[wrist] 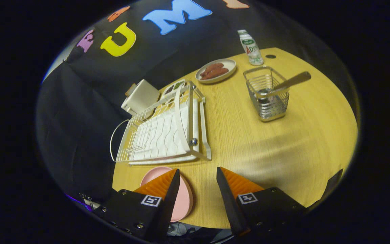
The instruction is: Take the plate from the dish rack, then take the spoon from the basket and place it into the plate.
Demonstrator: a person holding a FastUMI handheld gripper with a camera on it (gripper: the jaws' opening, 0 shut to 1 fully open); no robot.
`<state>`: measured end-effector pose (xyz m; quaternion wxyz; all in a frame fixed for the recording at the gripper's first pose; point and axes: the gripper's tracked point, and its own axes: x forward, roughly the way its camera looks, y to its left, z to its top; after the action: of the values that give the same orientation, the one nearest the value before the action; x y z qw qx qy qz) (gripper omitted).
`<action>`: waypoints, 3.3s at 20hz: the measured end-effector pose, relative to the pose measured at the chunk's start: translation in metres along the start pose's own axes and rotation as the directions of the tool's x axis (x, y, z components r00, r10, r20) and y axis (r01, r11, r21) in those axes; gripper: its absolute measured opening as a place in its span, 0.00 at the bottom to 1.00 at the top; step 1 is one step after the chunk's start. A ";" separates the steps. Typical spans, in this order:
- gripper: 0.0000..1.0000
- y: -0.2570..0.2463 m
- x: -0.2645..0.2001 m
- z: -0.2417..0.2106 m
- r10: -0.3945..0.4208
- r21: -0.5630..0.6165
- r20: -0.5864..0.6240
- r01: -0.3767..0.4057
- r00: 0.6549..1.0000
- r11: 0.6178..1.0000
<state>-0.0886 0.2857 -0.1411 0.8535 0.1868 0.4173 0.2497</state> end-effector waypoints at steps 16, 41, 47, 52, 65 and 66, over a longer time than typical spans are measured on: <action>0.67 -0.063 -0.040 0.158 -0.287 0.011 0.521 0.330 0.804 0.944; 0.12 -0.141 0.012 0.132 -0.380 0.248 0.432 0.298 0.818 0.922; 0.06 -0.131 -0.003 0.156 -0.365 0.203 0.428 0.306 0.827 0.930; 0.06 -0.105 -0.031 0.165 -0.324 0.122 0.438 0.301 0.839 0.946; 0.05 0.079 -0.059 0.094 0.009 -0.216 0.310 0.062 0.951 0.974; 0.05 0.092 -0.055 0.080 0.036 -0.239 0.281 0.034 0.959 0.970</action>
<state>-0.0778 0.3193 -0.0121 0.9207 0.1156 0.2573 0.2698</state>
